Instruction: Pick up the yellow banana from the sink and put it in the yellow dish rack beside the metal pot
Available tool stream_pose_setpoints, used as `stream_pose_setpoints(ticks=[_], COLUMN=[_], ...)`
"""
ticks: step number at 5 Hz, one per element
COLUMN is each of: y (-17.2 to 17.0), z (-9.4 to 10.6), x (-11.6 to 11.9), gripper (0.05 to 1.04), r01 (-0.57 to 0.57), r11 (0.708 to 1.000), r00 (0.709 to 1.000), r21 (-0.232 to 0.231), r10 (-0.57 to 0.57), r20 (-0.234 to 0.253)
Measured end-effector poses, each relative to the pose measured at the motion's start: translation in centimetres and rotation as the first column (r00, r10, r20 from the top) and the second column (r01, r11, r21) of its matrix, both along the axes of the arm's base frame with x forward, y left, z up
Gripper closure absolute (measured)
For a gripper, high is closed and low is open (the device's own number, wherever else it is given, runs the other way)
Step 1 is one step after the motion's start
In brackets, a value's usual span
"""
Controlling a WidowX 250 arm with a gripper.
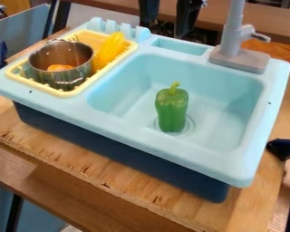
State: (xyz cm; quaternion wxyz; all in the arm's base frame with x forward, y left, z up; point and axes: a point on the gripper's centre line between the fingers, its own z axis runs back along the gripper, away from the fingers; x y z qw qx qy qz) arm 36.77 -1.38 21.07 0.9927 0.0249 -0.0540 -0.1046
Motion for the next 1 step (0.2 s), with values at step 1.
stream_pose_setpoints(ticks=[1], y=[0.0], z=[0.0], x=[0.0], gripper=[0.084], r01=[0.0], r11=[1.0], r00=[1.0], r21=[0.0], r10=[0.0], r20=[0.0])
